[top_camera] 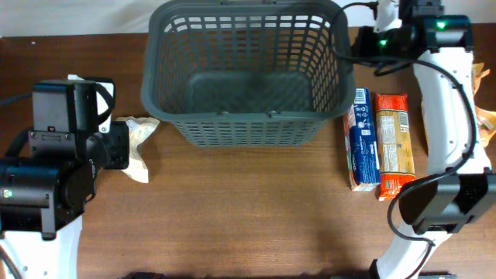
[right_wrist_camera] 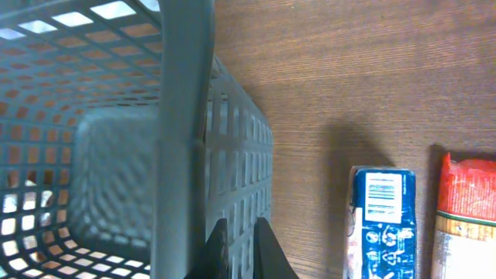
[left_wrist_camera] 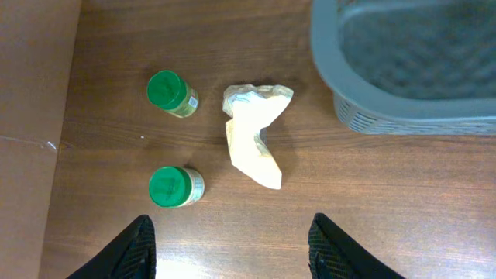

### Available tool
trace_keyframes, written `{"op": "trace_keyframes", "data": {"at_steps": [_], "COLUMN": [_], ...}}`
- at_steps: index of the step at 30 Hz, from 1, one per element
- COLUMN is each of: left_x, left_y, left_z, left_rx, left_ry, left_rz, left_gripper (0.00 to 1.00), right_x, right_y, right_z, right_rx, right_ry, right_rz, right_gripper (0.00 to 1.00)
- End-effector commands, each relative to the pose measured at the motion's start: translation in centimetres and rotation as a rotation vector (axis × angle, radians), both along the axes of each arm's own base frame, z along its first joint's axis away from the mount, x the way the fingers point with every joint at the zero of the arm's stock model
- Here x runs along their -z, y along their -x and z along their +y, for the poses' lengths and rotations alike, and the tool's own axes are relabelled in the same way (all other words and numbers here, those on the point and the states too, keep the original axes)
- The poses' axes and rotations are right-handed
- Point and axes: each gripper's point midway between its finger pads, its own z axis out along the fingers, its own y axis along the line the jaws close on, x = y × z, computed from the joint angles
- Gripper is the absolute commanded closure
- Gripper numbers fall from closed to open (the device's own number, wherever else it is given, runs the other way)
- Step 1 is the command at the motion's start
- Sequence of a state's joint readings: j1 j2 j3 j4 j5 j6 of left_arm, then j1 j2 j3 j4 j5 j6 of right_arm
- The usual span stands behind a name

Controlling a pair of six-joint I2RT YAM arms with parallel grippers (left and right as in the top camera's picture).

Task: Pack container
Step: 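Move the right gripper to the brown snack bag and grasp it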

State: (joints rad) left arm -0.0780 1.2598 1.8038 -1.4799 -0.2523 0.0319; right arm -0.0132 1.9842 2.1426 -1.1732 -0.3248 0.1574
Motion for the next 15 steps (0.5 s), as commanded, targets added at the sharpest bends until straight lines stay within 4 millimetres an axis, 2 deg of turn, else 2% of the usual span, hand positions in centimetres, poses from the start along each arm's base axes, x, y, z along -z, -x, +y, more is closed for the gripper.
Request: {"op": "trace_keyframes", "data": {"at_steps": [1, 4, 5, 6, 7, 8, 10, 11, 12, 15], "left_x": [0.4, 0.5, 0.5, 0.5, 0.6, 0.6, 0.6, 0.6, 0.6, 0.6], "left_y": [0.3, 0.4, 0.5, 0.5, 0.6, 0.6, 0.5, 0.5, 0.5, 0.5], "left_z": [0.5, 0.5, 0.5, 0.5, 0.5, 0.5, 0.5, 0.5, 0.5, 0.5], "left_rx": [-0.026, -0.027, -0.03, -0.029, -0.029, -0.029, -0.029, -0.029, -0.029, -0.029], "left_ry": [-0.008, -0.008, -0.006, -0.006, -0.006, -0.006, -0.007, -0.007, -0.007, -0.007], "left_rz": [0.02, 0.026, 0.028, 0.029, 0.032, 0.033, 0.031, 0.031, 0.031, 0.032], "left_gripper": [0.54, 0.53, 0.5, 0.4, 0.27, 0.01, 0.01, 0.01, 0.01, 0.01], "right_x": [0.2, -0.2, -0.3, -0.6, -0.9, -1.5, -2.1, -2.3, -2.3, -2.1], "right_y": [0.0, 0.5, 0.8, 1.2, 1.6, 2.4, 3.0, 3.3, 3.5, 4.2], "right_z": [-2.0, -5.7, -7.1, -8.7, -10.4, -13.2, -15.2, -16.1, -16.7, -18.8], "right_rx": [0.073, 0.166, 0.199, 0.241, 0.281, 0.346, 0.333, 0.304, 0.279, 0.246], "right_ry": [0.064, 0.129, 0.152, 0.182, 0.21, 0.251, 0.294, 0.326, 0.352, 0.416], "right_rz": [0.008, 0.015, 0.018, 0.019, 0.02, 0.015, 0.0, -0.006, -0.005, 0.006], "right_gripper": [0.96, 0.96, 0.96, 0.96, 0.96, 0.96, 0.96, 0.92, 0.86, 0.47]}}
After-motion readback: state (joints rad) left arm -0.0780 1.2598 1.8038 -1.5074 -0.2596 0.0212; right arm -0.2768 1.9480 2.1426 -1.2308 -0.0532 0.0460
